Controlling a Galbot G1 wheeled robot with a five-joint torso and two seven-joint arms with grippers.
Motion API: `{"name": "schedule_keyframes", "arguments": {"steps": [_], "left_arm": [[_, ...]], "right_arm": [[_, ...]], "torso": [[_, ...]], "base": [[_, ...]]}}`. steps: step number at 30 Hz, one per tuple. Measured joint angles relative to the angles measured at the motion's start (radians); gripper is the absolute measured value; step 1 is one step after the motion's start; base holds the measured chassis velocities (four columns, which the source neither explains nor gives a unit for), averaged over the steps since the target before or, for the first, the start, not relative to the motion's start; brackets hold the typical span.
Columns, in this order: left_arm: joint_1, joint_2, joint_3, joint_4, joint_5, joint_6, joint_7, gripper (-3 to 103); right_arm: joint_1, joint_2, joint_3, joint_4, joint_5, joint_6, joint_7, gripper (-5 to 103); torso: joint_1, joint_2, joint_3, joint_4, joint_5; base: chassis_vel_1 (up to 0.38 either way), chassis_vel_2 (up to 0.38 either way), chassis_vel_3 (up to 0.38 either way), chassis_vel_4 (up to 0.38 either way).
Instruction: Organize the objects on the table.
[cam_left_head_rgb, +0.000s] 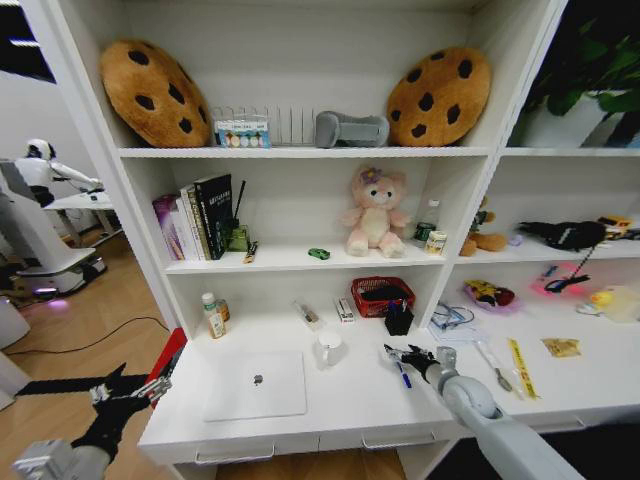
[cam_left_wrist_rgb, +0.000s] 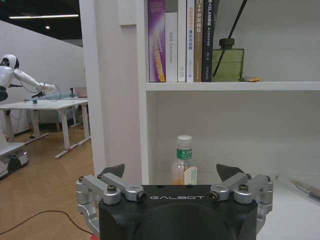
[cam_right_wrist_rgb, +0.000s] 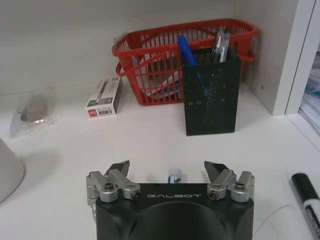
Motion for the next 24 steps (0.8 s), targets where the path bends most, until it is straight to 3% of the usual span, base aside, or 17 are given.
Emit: {"name": "schedule_keyframes", "arguments": {"steps": [2,4,12,16,18,20,24], "left_arm": [[0.0,0.0,0.0,0.0,0.0,0.0,0.0,100],[0.0,0.0,0.0,0.0,0.0,0.0,0.0,100],[0.0,0.0,0.0,0.0,0.0,0.0,0.0,100],[0.0,0.0,0.0,0.0,0.0,0.0,0.0,100],[0.0,0.0,0.0,0.0,0.0,0.0,0.0,100],[0.0,0.0,0.0,0.0,0.0,0.0,0.0,100],[0.0,0.0,0.0,0.0,0.0,0.0,0.0,100]], "right_arm": [[-0.036,0.006,0.002,0.008,-0.013,-0.007,0.003,73],[-0.048,0.01,0.006,0.01,-0.023,-0.006,0.009,68],[-0.033,0.007,-0.005,-0.008,-0.028,-0.004,0.031,80],[0.003,0.0,-0.033,-0.022,0.001,-0.023,0.055,56],[0.008,-0.004,-0.039,-0.022,0.003,-0.028,0.058,56],[0.02,-0.013,-0.052,-0.021,0.01,-0.039,0.063,44],[0.037,-0.018,-0.072,-0.024,0.014,-0.047,0.067,33]], "torso": [[0.0,0.0,0.0,-0.0005,0.0],[0.0,0.0,0.0,-0.0003,-0.0008],[0.0,0.0,0.0,-0.0003,-0.0006],[0.0,0.0,0.0,-0.0004,-0.0004],[0.0,0.0,0.0,-0.0003,-0.0003],[0.0,0.0,0.0,-0.0004,-0.0002],[0.0,0.0,0.0,-0.0003,0.0]], "base": [[0.0,0.0,0.0,0.0],[0.0,0.0,0.0,0.0],[0.0,0.0,0.0,0.0],[0.0,0.0,0.0,0.0],[0.0,0.0,0.0,0.0],[0.0,0.0,0.0,0.0],[0.0,0.0,0.0,0.0]]}}
